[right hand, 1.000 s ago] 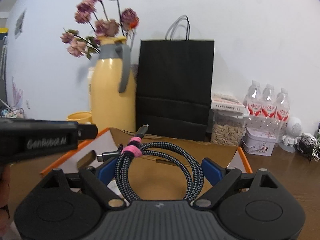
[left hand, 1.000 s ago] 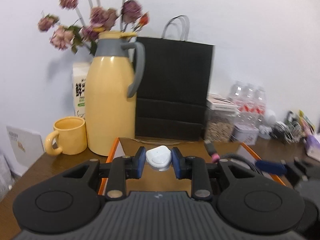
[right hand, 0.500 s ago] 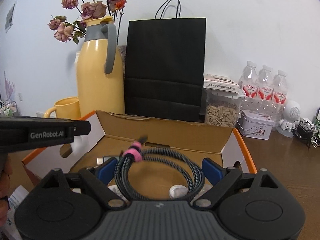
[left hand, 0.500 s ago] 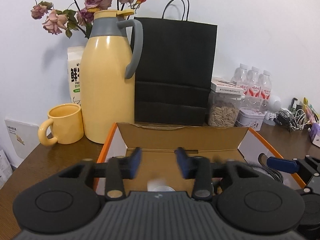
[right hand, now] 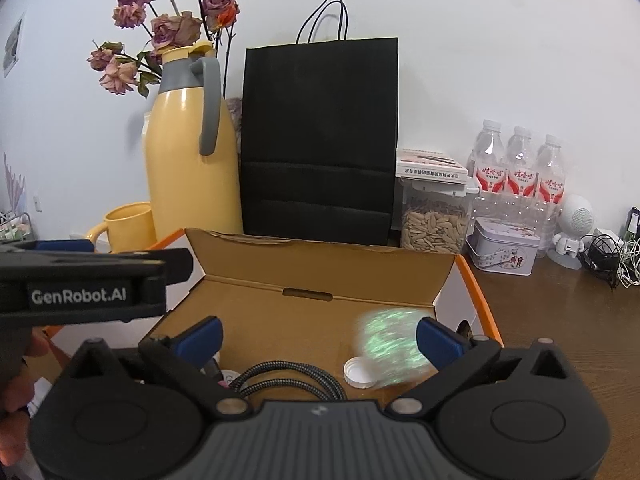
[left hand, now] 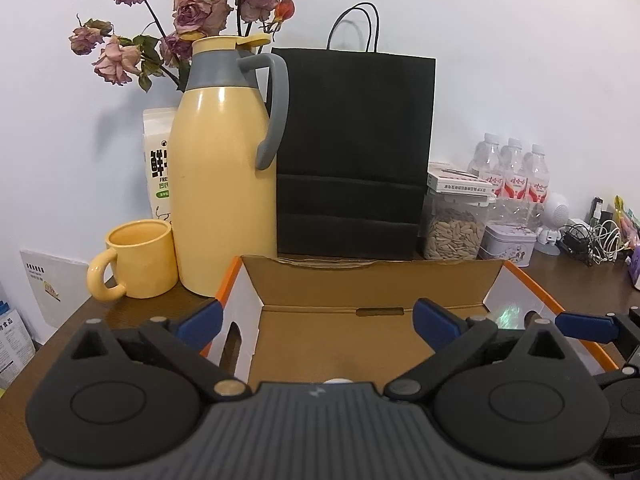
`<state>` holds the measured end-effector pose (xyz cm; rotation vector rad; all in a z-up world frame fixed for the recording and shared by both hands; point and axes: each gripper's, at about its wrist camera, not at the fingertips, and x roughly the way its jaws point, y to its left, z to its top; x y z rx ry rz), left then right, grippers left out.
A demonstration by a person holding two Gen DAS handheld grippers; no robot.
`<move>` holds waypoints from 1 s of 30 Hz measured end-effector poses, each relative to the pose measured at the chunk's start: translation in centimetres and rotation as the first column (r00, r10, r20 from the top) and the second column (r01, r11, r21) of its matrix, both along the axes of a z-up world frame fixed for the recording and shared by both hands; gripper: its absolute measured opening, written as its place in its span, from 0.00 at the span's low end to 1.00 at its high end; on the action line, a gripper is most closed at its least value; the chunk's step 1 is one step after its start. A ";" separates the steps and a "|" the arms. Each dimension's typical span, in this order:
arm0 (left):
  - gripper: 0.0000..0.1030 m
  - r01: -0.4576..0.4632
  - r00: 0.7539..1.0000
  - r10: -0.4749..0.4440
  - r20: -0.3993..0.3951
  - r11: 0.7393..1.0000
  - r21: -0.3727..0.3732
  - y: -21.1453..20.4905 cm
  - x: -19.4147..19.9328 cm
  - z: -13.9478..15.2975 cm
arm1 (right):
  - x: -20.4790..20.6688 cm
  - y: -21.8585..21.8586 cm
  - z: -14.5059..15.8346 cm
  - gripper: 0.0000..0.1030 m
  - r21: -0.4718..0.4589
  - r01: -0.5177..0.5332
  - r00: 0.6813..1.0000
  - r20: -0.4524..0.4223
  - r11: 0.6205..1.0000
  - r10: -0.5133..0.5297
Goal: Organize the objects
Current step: 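Carry cable and cap into the box and open both grippers, then move both tools back toward the items on the table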
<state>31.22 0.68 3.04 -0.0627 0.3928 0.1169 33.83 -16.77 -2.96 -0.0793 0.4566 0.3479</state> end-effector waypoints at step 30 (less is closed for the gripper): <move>1.00 0.041 0.995 -0.036 0.096 0.998 -0.044 0.3 -9.2 4.1 | -7.6 -0.5 3.2 1.00 -0.032 -0.016 0.993 0.115 0.999 0.020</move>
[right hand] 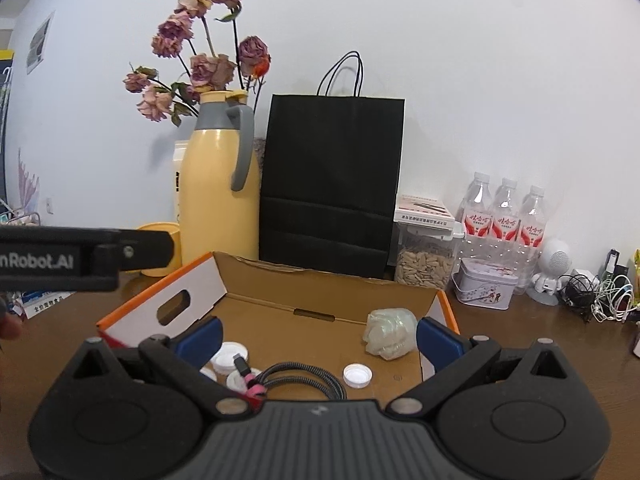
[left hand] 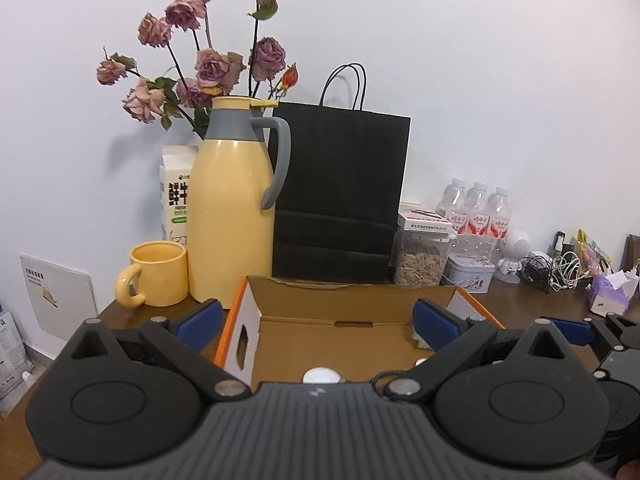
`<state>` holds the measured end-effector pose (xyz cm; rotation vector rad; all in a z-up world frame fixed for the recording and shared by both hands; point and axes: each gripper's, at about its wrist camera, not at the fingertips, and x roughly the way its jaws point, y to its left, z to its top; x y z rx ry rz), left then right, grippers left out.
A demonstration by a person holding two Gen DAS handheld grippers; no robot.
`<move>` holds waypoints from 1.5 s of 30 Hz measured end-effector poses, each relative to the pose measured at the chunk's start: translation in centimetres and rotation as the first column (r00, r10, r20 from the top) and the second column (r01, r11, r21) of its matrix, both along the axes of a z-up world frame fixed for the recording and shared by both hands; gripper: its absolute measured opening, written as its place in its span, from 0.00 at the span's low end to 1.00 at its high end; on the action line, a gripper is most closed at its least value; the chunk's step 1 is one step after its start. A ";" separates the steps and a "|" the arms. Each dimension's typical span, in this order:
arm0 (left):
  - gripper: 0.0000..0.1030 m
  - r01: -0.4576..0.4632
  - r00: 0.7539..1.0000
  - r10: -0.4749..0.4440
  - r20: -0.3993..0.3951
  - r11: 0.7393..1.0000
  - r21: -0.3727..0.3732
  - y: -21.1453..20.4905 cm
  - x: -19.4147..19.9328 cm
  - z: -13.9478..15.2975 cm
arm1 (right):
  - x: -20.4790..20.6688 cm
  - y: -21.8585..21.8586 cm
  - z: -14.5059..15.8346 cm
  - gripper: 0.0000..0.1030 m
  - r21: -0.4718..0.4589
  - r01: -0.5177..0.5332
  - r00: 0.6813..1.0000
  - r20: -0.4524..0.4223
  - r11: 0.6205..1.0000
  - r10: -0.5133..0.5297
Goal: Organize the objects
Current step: 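Move both tools back toward the items on the table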
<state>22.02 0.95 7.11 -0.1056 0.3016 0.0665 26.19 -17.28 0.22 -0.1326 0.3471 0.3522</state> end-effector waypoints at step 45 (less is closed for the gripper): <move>1.00 -0.028 0.978 0.029 -0.207 1.000 0.005 2.0 -13.6 -6.7 | -13.4 -4.1 -6.4 1.00 -0.051 -0.028 0.977 -0.212 0.998 0.016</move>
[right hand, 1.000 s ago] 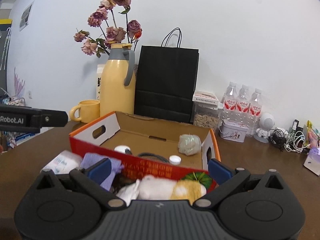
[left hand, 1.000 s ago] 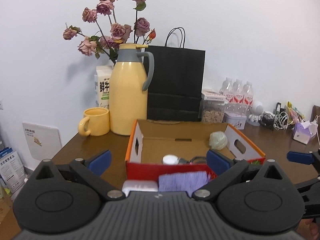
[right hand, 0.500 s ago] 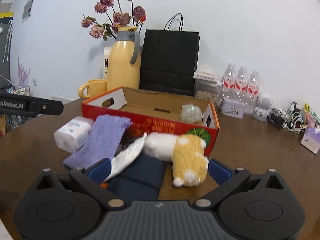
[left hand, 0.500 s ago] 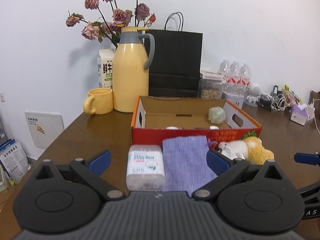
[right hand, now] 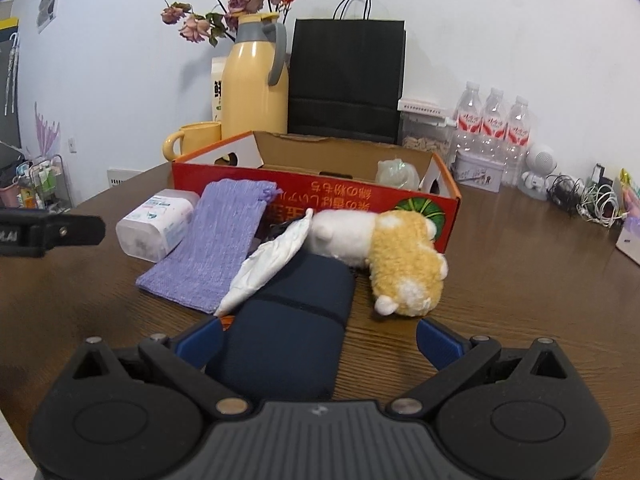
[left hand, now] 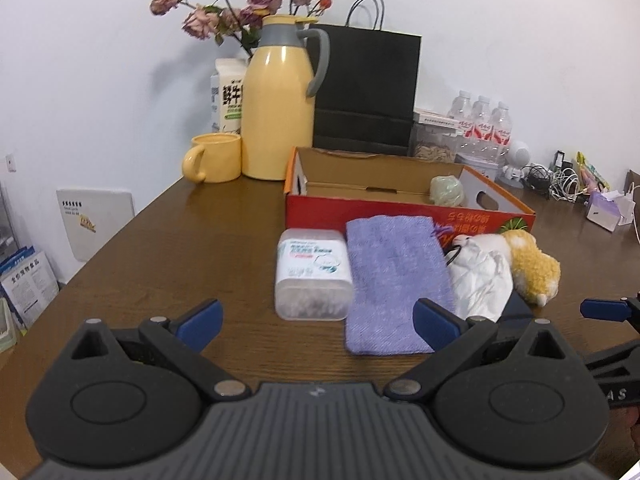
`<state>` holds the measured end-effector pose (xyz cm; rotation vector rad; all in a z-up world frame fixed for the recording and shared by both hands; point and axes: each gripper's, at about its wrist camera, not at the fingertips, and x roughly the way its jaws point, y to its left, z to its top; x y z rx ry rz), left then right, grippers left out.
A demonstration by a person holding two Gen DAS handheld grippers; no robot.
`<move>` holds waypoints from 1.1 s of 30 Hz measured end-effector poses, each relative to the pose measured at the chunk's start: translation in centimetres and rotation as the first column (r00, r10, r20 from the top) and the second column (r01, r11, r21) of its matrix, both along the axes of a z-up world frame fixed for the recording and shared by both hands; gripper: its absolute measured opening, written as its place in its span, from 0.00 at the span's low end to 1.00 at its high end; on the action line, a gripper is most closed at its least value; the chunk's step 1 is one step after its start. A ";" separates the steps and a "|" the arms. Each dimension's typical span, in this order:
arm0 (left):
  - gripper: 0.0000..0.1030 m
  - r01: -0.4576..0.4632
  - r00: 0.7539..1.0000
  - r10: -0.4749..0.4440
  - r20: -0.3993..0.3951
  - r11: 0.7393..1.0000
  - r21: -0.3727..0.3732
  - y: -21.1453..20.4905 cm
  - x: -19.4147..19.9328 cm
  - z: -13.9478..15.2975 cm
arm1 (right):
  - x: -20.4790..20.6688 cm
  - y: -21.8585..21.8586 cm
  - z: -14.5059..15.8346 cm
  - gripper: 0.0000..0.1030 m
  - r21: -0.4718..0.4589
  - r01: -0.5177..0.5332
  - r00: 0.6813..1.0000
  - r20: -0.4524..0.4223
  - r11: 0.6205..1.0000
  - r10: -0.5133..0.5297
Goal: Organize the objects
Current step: 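Move both tools back toward the items on the table, then grasp the navy pouch with the right gripper while the left grasps the white swab box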
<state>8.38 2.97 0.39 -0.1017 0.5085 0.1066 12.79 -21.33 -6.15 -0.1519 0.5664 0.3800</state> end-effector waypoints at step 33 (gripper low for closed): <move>1.00 -0.041 0.999 0.040 -0.031 0.998 -0.038 1.9 -0.1 -1.4 | 3.4 1.9 -1.8 0.61 0.068 0.019 0.999 -0.040 0.997 -0.017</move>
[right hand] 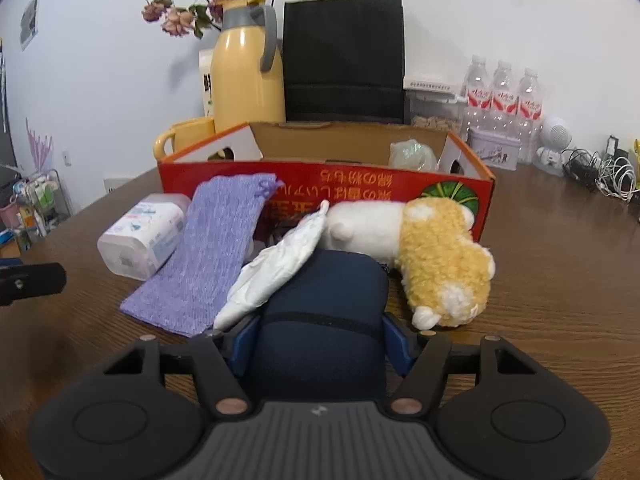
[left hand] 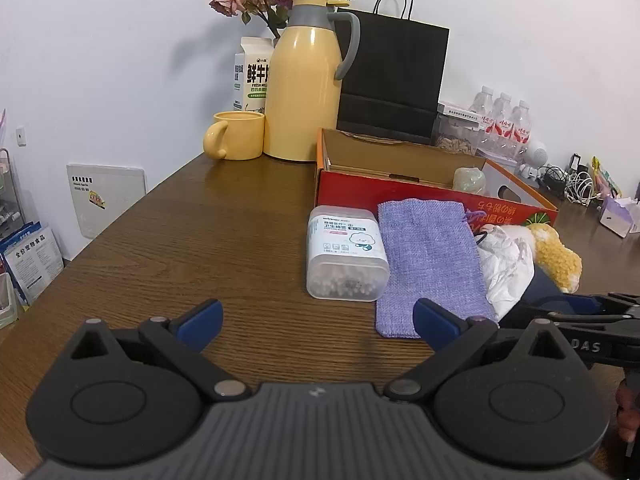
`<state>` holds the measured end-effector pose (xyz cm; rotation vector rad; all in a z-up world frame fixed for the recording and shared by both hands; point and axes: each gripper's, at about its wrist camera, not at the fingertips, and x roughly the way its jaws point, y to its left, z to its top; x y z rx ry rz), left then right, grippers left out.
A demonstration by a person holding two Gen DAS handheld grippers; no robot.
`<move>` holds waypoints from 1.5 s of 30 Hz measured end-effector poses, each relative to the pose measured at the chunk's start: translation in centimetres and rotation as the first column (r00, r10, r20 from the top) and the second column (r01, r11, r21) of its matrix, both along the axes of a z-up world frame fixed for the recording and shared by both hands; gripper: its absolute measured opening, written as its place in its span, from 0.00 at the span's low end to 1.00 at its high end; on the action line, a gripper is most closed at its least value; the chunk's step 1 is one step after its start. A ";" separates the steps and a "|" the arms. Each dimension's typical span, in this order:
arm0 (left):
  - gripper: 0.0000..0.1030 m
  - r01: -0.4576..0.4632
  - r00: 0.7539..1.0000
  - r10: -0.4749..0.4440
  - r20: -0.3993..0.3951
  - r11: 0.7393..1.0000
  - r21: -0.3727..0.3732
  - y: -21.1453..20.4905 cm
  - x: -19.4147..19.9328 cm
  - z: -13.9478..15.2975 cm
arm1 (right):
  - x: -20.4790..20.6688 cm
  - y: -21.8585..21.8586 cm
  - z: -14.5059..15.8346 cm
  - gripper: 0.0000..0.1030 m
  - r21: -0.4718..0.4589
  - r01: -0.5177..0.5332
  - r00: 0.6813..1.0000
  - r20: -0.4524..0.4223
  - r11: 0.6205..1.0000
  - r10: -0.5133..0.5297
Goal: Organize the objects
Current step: 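Grasp the navy pouch with the right gripper while the left grasps the white swab box, then carry pouch and swab box into the box and open both grippers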
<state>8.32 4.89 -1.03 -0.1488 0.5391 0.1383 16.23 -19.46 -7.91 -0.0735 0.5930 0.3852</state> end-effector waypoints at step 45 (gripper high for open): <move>0.64 -0.064 0.998 0.064 0.008 0.997 0.044 -1.5 8.6 -1.0 | -2.2 -2.3 1.7 0.61 0.016 0.084 0.964 0.252 0.996 -0.086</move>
